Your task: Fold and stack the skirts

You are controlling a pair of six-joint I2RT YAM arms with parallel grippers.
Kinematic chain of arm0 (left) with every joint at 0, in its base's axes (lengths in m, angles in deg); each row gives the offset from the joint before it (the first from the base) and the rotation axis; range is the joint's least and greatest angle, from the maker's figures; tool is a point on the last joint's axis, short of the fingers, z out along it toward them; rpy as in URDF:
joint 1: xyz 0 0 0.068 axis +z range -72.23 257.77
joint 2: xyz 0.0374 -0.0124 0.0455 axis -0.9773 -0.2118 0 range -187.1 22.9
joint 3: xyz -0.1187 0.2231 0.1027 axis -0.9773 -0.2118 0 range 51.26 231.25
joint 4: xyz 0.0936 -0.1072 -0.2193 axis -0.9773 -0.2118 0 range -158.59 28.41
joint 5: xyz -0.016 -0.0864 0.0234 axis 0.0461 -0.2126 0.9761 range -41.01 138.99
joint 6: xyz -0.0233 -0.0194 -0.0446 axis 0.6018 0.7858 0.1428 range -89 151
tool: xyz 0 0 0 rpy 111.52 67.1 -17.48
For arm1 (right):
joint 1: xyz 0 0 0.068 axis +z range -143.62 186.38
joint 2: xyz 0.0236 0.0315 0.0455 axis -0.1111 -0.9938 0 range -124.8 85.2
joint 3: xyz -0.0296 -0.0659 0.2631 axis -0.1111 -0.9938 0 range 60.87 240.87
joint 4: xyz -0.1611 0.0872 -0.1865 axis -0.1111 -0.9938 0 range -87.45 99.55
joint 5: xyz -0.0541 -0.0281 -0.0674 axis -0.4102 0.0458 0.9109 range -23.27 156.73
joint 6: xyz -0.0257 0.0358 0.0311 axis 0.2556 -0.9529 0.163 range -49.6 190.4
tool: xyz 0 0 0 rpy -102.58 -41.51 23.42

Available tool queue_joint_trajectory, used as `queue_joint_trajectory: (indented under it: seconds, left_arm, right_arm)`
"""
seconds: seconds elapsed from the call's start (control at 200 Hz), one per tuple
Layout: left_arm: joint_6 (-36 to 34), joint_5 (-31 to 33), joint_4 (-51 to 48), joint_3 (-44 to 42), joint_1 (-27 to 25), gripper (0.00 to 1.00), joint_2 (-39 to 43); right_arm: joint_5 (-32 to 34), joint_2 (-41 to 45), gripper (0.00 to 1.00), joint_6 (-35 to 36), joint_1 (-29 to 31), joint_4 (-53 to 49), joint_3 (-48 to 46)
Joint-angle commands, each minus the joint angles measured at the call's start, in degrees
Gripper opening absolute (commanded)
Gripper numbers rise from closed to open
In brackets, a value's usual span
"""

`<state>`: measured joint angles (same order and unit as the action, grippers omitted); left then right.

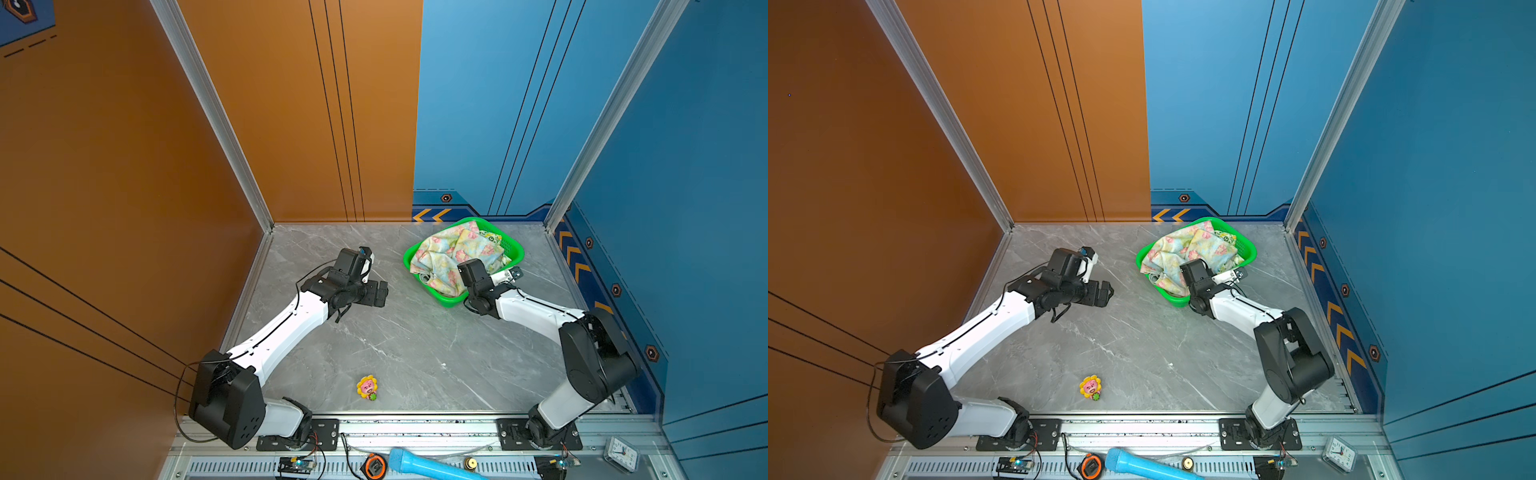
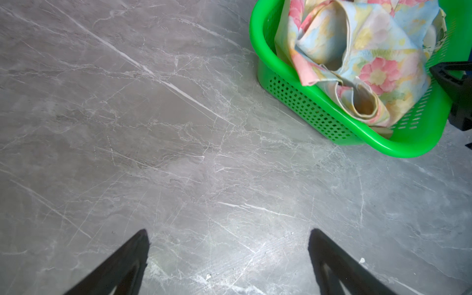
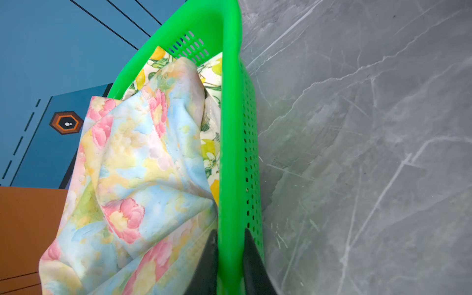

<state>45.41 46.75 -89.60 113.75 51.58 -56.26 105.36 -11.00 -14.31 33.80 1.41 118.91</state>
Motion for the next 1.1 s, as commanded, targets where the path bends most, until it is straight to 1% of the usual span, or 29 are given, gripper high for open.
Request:
queue_joint_trajectory:
  seconds: [0.0,0.08,0.175,0.416,0.456,0.476,0.576,0.766,0.786,0.811,0.886,0.916,1.061,1.091]
  left_arm:
    - [0.44,2.49,0.15,-0.98,0.35,0.98,1.19]
    - [0.35,3.16,0.24,-1.06,0.42,0.98,1.19]
    - [0.44,3.9,0.5,-1.24,0.58,0.98,1.11]
    - [0.78,4.26,0.96,-1.53,1.16,0.98,0.98]
    - [0.88,4.18,1.1,-1.52,1.23,0.98,0.94]
    - [0.88,4.22,1.1,-1.5,1.16,0.98,0.93]
    - [1.05,4.34,1.03,-1.45,1.69,0.98,0.93]
    - [2.0,5.55,1.2,-1.68,3.49,0.98,1.63]
    - [2.1,5.8,1.25,-1.68,3.8,0.98,1.79]
    - [2.34,6.12,1.27,-1.73,4.19,0.98,2.01]
    - [2.87,6.99,1.42,-1.93,5.7,0.99,2.74]
    - [3.06,7.67,1.5,-2.03,6.29,0.99,3.15]
    - [3.72,11.51,1.62,-2.71,9.58,0.99,5.86]
    - [4.07,12.19,1.8,-3.05,10.36,0.99,6.46]
  right_arm:
    - [9.45,-3.95,0.16,-9.54,2.59,-2.27,7.03]
    - [11.67,-8.26,0.18,-11.52,4.55,-3.89,12.52]
    - [13.47,-13.37,0.18,-16.45,6.86,-5.99,18.35]
    - [12.99,-21.98,0.18,-24.05,9.17,-6.14,27.23]
    - [12.81,-22.22,0.17,-24.51,9.38,-6.12,28.4]
    - [12.65,-24.19,0.17,-24.62,9.47,-6.1,29.17]
    - [12.04,-26.93,0.17,-24.82,10.43,-6.42,32.96]
    - [11.64,-31.8,0.18,-27.92,12.39,-7.68,39.15]
    - [11.62,-32.33,0.18,-27.97,12.39,-7.72,39.99]
    - [11.64,-33.06,0.18,-27.91,14.33,-7.92,41.13]
    - [11.64,-35.45,0.18,-28.27,15.74,-9.04,44.45]
    - [11.48,-36.71,0.18,-28.33,16.42,-9.65,47.68]
    - [10.72,-41.92,0.18,-27.5,19.28,-11.77,56.03]
    - [10.15,-43.0,0.21,-26.87,19.8,-11.8,57.84]
